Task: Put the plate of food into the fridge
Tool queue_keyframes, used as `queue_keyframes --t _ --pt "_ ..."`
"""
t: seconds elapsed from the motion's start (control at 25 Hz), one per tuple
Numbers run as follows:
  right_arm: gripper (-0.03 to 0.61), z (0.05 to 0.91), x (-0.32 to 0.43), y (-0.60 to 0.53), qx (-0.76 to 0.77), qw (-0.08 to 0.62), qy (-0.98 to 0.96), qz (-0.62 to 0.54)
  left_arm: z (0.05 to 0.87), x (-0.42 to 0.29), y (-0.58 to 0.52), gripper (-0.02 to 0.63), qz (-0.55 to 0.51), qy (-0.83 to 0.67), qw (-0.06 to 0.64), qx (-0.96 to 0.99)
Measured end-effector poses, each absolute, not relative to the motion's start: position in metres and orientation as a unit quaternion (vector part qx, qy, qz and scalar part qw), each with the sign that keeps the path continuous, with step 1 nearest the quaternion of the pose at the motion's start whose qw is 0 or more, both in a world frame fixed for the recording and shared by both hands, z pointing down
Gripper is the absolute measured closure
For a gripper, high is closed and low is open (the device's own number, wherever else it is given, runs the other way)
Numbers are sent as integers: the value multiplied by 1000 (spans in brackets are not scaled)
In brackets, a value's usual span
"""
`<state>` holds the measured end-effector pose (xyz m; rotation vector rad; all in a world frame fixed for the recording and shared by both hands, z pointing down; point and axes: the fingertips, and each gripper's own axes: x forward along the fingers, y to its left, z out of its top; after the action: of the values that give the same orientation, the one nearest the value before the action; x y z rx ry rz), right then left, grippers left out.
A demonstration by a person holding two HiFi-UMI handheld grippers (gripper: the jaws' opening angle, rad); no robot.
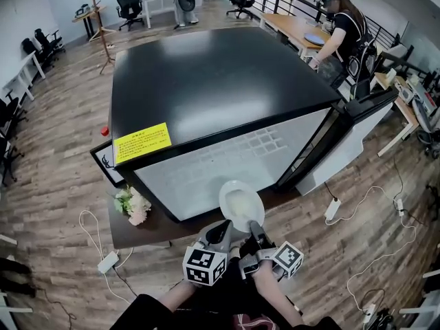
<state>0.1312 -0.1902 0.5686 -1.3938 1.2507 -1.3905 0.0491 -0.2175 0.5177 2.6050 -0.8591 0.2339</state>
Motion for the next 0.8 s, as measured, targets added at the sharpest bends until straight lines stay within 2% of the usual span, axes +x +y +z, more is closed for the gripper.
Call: queue_keyframes --t 0.36,0.8 --pt "537 580 172 -228 -554 369 492 -560 523 85 -253 606 83 -326 198 921" --pt "532 591 182 -278 -542 351 492 -584 533 108 -283 606 90 -348 207 910"
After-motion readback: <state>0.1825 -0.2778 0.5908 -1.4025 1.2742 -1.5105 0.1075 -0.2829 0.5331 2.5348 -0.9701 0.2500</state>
